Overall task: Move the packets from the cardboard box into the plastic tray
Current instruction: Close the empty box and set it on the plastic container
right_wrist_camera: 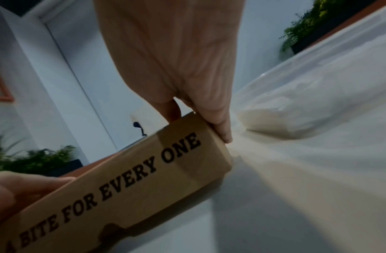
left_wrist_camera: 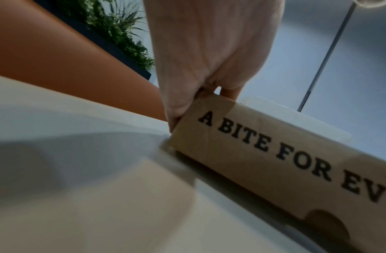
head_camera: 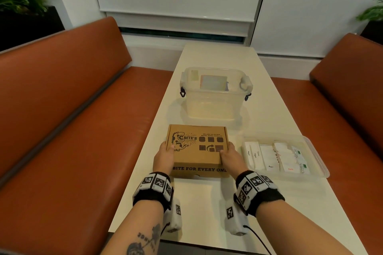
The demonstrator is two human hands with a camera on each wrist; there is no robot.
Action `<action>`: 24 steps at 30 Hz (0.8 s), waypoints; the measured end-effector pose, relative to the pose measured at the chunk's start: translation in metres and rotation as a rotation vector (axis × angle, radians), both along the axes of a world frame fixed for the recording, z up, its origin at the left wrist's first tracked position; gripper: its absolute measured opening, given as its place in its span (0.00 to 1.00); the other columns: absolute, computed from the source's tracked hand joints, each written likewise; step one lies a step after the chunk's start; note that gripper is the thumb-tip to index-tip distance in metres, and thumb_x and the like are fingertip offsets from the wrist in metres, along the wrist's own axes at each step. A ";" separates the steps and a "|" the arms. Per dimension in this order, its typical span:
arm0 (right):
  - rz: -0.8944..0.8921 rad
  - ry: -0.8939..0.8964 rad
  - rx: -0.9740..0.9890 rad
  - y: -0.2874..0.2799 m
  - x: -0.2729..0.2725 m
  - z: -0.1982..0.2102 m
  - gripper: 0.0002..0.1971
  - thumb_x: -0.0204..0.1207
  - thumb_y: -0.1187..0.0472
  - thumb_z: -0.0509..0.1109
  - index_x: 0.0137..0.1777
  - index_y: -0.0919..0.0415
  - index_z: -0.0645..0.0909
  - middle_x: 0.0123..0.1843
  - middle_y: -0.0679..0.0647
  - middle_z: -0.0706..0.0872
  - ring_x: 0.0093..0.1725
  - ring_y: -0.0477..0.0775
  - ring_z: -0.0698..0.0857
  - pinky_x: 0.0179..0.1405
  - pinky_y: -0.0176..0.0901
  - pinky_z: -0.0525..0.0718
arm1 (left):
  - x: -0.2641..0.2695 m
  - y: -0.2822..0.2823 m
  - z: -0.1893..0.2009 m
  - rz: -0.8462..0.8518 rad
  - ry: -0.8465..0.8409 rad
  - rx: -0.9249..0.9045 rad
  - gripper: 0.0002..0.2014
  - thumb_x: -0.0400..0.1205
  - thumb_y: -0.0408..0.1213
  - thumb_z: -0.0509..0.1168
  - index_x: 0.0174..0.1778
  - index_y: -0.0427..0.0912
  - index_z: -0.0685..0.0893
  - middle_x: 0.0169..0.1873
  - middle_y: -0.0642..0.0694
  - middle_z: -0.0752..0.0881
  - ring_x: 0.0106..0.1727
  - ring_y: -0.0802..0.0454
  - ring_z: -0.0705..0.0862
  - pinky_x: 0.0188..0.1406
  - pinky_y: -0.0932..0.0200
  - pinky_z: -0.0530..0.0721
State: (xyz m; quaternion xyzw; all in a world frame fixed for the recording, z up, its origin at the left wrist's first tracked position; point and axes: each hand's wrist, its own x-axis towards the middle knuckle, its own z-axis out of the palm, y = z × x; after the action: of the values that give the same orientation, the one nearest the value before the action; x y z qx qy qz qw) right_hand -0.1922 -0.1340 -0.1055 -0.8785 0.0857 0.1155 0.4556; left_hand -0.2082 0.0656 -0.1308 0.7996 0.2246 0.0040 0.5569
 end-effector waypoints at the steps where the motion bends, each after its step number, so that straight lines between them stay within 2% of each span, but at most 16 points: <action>1: 0.015 -0.031 0.024 0.002 -0.002 0.002 0.17 0.85 0.63 0.53 0.73 0.60 0.64 0.62 0.60 0.82 0.49 0.54 0.80 0.40 0.41 0.78 | -0.001 0.001 0.001 0.032 -0.018 -0.013 0.18 0.88 0.44 0.50 0.72 0.46 0.71 0.60 0.41 0.82 0.55 0.43 0.80 0.58 0.48 0.80; 3: 0.034 -0.112 0.077 0.007 -0.005 0.010 0.16 0.84 0.64 0.54 0.71 0.59 0.64 0.62 0.57 0.83 0.49 0.51 0.80 0.35 0.34 0.76 | -0.003 0.004 0.007 0.091 -0.074 -0.014 0.17 0.88 0.44 0.50 0.72 0.48 0.72 0.60 0.42 0.82 0.57 0.42 0.80 0.61 0.45 0.80; 4: 0.040 -0.162 0.101 0.009 -0.006 0.016 0.16 0.84 0.65 0.55 0.71 0.58 0.64 0.62 0.55 0.83 0.50 0.49 0.80 0.36 0.32 0.76 | -0.003 0.005 0.011 0.118 -0.107 -0.012 0.17 0.88 0.44 0.50 0.72 0.49 0.73 0.60 0.43 0.82 0.58 0.42 0.81 0.62 0.43 0.80; 7: 0.035 -0.309 0.139 0.013 -0.005 0.036 0.18 0.84 0.66 0.56 0.73 0.58 0.64 0.64 0.54 0.82 0.56 0.50 0.80 0.54 0.36 0.76 | 0.001 0.006 0.029 0.161 -0.206 -0.009 0.18 0.87 0.46 0.51 0.72 0.50 0.73 0.61 0.46 0.83 0.60 0.43 0.81 0.63 0.42 0.80; 9: 0.029 -0.380 0.144 0.013 -0.002 0.049 0.21 0.83 0.66 0.57 0.75 0.58 0.63 0.65 0.53 0.81 0.61 0.53 0.81 0.58 0.36 0.73 | 0.007 0.005 0.043 0.178 -0.262 -0.007 0.19 0.87 0.47 0.51 0.73 0.50 0.72 0.60 0.49 0.82 0.59 0.46 0.81 0.62 0.45 0.81; 11: 0.020 -0.422 0.143 0.010 0.005 0.063 0.22 0.83 0.65 0.57 0.77 0.58 0.62 0.66 0.53 0.80 0.62 0.53 0.80 0.58 0.36 0.73 | 0.015 0.000 0.057 0.188 -0.309 -0.013 0.20 0.87 0.47 0.52 0.75 0.50 0.70 0.56 0.53 0.80 0.55 0.51 0.79 0.58 0.54 0.79; 13: 0.012 -0.452 0.144 0.005 0.014 0.077 0.22 0.84 0.65 0.57 0.77 0.57 0.63 0.66 0.53 0.81 0.61 0.53 0.80 0.59 0.38 0.74 | 0.025 -0.005 0.070 0.182 -0.344 -0.023 0.20 0.87 0.47 0.52 0.76 0.50 0.70 0.51 0.57 0.79 0.49 0.55 0.78 0.51 0.57 0.79; 15: 0.005 -0.474 0.155 -0.001 0.024 0.090 0.22 0.83 0.64 0.56 0.77 0.56 0.63 0.65 0.54 0.81 0.62 0.55 0.80 0.62 0.43 0.76 | 0.035 -0.010 0.082 0.167 -0.379 -0.006 0.20 0.88 0.46 0.52 0.75 0.50 0.70 0.45 0.63 0.77 0.44 0.65 0.77 0.42 0.63 0.78; 16: 0.002 -0.477 0.158 -0.003 0.029 0.097 0.23 0.84 0.64 0.56 0.78 0.56 0.62 0.66 0.54 0.81 0.63 0.56 0.80 0.64 0.47 0.77 | 0.041 -0.012 0.088 0.154 -0.399 0.002 0.20 0.88 0.46 0.52 0.75 0.49 0.70 0.46 0.64 0.78 0.45 0.67 0.77 0.41 0.65 0.77; 18: -0.007 -0.477 0.155 -0.008 0.040 0.110 0.25 0.84 0.62 0.56 0.80 0.55 0.59 0.67 0.55 0.80 0.65 0.57 0.79 0.65 0.49 0.77 | 0.053 -0.016 0.103 0.119 -0.419 0.009 0.20 0.88 0.46 0.51 0.76 0.48 0.70 0.56 0.56 0.81 0.53 0.58 0.80 0.51 0.57 0.82; 20: -0.027 -0.468 0.153 -0.013 0.054 0.123 0.28 0.85 0.61 0.55 0.83 0.56 0.52 0.71 0.56 0.77 0.67 0.57 0.77 0.65 0.47 0.75 | 0.068 -0.018 0.118 0.088 -0.430 0.021 0.20 0.88 0.46 0.50 0.75 0.48 0.71 0.62 0.50 0.81 0.58 0.51 0.80 0.59 0.51 0.82; 24: -0.043 -0.489 0.170 -0.019 0.085 0.145 0.29 0.86 0.61 0.54 0.84 0.57 0.47 0.74 0.56 0.74 0.70 0.55 0.75 0.66 0.45 0.74 | 0.103 -0.022 0.143 0.043 -0.471 0.051 0.18 0.88 0.45 0.50 0.72 0.47 0.73 0.61 0.48 0.82 0.57 0.50 0.80 0.55 0.54 0.80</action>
State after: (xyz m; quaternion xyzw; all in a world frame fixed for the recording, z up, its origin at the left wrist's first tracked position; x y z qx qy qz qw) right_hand -0.1075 -0.1534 0.0395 -0.8368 -0.0183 -0.1034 0.5374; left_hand -0.1056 0.0434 0.0120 0.7853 0.1053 0.2082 0.5734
